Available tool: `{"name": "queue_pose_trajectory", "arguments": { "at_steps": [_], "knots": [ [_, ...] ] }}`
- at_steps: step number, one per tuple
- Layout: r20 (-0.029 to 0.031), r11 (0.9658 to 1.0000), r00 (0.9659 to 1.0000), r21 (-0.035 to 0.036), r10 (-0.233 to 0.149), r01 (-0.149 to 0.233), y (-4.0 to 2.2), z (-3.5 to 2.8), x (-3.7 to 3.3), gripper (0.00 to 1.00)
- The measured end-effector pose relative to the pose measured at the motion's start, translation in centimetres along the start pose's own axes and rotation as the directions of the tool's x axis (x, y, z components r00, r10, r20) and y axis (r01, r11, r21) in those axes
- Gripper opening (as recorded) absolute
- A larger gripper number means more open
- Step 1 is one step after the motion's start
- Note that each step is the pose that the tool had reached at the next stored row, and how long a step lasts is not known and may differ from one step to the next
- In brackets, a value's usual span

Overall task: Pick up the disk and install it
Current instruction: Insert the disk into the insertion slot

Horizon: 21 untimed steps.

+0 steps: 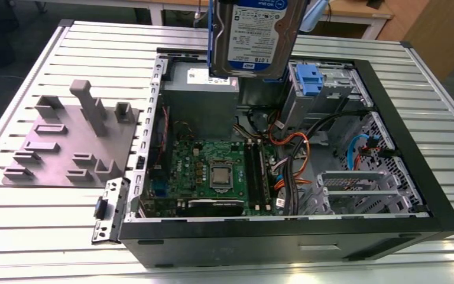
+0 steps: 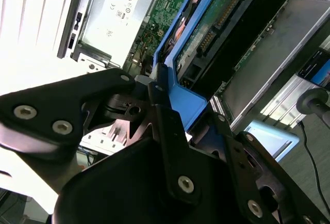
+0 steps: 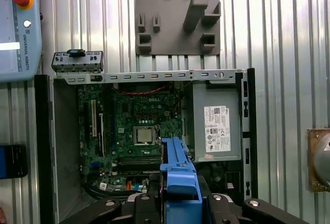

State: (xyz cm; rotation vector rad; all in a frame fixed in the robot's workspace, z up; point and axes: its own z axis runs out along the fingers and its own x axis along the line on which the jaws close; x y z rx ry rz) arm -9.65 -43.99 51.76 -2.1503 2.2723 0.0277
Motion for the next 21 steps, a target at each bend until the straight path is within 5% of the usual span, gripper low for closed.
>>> {"name": "queue_pose_trajectory", "arguments": {
  "at_steps": [7,8,16,21],
  "knots": [
    [0.0001,1.0000,1.0000,0.0000,0.000,0.000,-0.05,0.01,0.97,0.36],
    [0.0000,1.0000,1.0000,0.0000,0.000,0.000,-0.10,-0.01,1.76,0.36],
    [-0.0001,1.0000,1.0000,0.0000,0.000,0.000,-0.15,0.05,2.76,0.36],
    [-0.0001,1.0000,1.0000,0.0000,0.000,0.000,-0.22,0.11,4.09,0.36]
  ]
}}
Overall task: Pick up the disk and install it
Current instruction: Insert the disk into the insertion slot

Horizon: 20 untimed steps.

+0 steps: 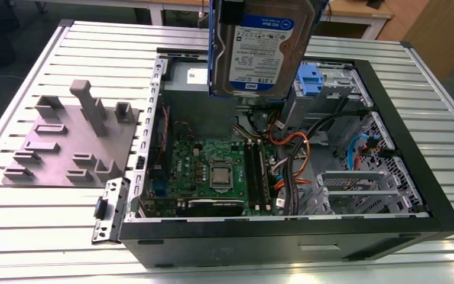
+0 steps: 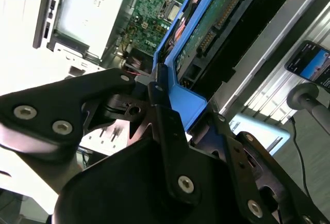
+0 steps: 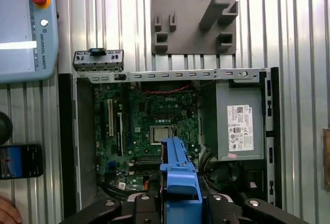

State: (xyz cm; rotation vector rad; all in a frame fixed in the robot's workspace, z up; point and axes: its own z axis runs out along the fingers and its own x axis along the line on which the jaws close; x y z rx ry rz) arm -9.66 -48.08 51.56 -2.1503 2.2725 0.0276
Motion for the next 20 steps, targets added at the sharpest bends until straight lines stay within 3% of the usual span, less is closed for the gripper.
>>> {"name": "queue_pose_trajectory", "arguments": {
  "at_steps": [7,20],
  "knots": [
    [0.0002,1.0000,1.0000,0.0001,0.000,0.000,-0.07,0.23,1.02,0.36],
    [0.0001,1.0000,1.0000,0.0001,0.000,0.000,-1.55,0.60,1.09,0.36]
  ]
}}
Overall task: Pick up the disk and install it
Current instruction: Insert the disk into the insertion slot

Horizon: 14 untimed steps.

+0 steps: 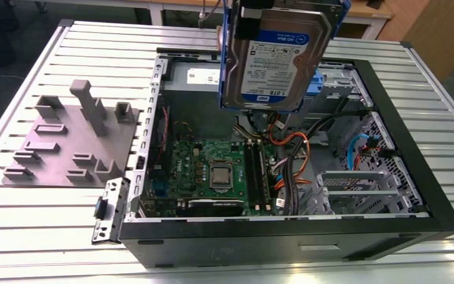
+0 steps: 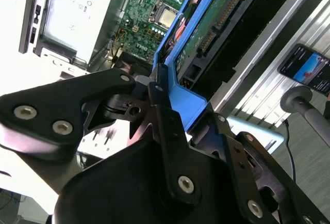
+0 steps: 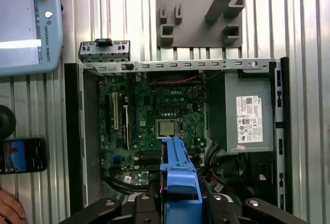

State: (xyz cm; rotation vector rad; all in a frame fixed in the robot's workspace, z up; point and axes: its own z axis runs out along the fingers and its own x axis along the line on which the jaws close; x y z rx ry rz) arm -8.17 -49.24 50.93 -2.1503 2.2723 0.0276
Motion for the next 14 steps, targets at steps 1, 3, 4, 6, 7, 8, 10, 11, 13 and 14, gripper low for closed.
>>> {"name": "queue_pose_trajectory", "arguments": {
  "at_steps": [1,3,4,6,7,8,10,11,13,14],
  "knots": [
    [0.0000,1.0000,1.0000,0.0000,0.000,0.000,-0.02,0.01,0.00,0.36],
    [-0.0001,1.0000,1.0000,0.0000,0.000,0.000,-0.06,0.03,0.00,0.36],
    [0.0000,1.0000,1.0000,0.0000,0.000,0.000,-0.08,0.07,-0.01,0.36],
    [0.0000,1.0000,1.0000,0.0000,0.000,0.000,-0.08,0.10,0.00,0.36],
    [-0.0001,1.0000,1.0000,0.0000,0.000,0.000,-0.08,0.10,0.00,0.36],
    [-0.0001,1.0000,1.0000,0.0000,0.000,0.000,-0.08,0.10,0.00,0.36],
    [-0.0001,1.0000,1.0000,0.0000,0.000,0.000,-0.08,0.11,-0.01,0.36],
    [-0.0001,1.0000,1.0000,0.0000,0.000,0.000,-0.08,0.11,0.00,0.36],
    [-0.0001,1.0000,1.0000,0.0000,0.000,0.000,-0.08,0.11,-0.01,0.36],
    [-0.0001,1.0000,1.0000,0.0000,0.000,0.000,-0.08,0.11,0.00,0.36]
  ]
}}
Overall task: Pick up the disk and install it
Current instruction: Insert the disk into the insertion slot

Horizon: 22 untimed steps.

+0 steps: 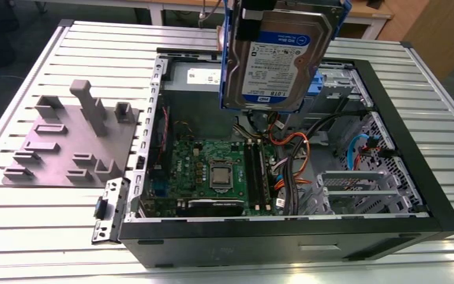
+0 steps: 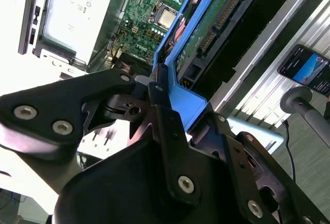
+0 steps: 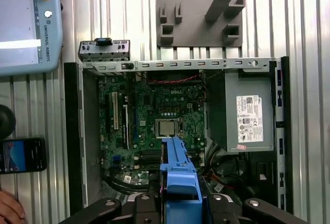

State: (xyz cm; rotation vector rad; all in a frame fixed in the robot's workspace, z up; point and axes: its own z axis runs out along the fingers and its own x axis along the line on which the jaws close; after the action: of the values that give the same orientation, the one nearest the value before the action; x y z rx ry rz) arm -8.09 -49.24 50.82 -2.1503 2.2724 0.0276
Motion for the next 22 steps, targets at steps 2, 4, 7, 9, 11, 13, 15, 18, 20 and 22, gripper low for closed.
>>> {"name": "queue_pose_trajectory", "arguments": {
  "at_steps": [2,4,7,9,11,13,15,18,20,22],
  "knots": [
    [-0.0001,1.0000,1.0000,0.0000,0.000,0.000,-0.02,0.01,0.08,0.36],
    [0.0000,1.0000,1.0000,-0.0001,0.000,0.000,-0.02,0.04,0.38,0.36],
    [0.0001,1.0000,1.0000,0.0001,0.000,0.000,-0.06,0.13,1.10,0.36],
    [0.0000,1.0000,1.0000,0.0000,0.000,0.000,-0.11,0.19,1.82,0.36],
    [0.0002,1.0000,1.0000,0.0001,0.000,0.000,-0.23,0.29,2.46,0.36],
    [0.0000,1.0000,1.0000,0.0000,0.000,0.000,-0.64,0.38,2.76,0.36],
    [0.0002,1.0000,1.0000,0.0000,0.000,0.000,-1.29,0.50,2.88,0.36],
    [0.0000,1.0000,1.0000,0.0000,0.000,0.000,-2.19,0.62,2.92,0.36],
    [0.0002,1.0000,1.0000,0.0001,0.000,0.000,-2.61,0.72,2.92,0.36],
    [0.0001,1.0000,1.0000,0.0000,0.000,0.000,-2.83,0.81,2.94,0.36]
  ]
}}
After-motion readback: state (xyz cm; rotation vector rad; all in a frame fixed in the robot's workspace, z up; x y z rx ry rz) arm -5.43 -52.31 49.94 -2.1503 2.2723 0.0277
